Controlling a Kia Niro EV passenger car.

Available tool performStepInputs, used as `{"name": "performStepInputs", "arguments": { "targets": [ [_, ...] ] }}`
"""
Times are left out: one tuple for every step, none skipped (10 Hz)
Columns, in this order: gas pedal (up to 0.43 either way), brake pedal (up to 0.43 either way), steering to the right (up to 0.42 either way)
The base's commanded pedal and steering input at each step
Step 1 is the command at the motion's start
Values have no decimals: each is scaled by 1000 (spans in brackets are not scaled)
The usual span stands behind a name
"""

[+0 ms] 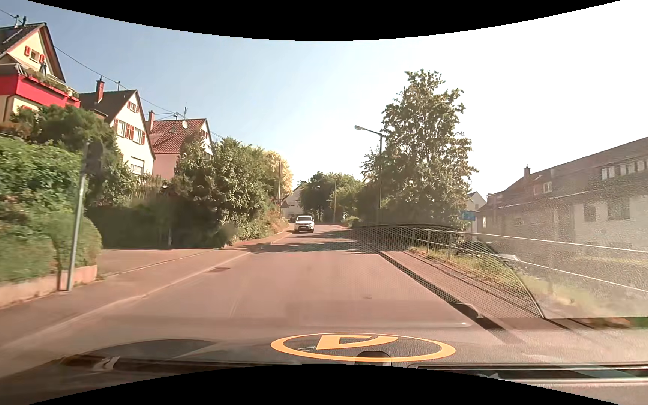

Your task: Follow the waypoints while adhering to traffic rules and regulations

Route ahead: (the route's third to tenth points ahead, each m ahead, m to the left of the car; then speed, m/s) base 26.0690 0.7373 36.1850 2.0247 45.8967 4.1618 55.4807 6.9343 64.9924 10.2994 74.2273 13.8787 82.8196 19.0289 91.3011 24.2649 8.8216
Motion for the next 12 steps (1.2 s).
{"name": "performStepInputs", "arguments": {
  "targets": [
    [220, 0, -2],
    [220, 0, -2],
    [220, 0, -2],
    [209, 0, -2],
    [209, 0, -2],
    [209, 0, -2],
    [209, 0, -2],
    [197, 0, -2],
    [189, 0, -3],
    [189, 0, -5],
    [189, 0, -8],
    [177, 0, -11]
  ]
}}
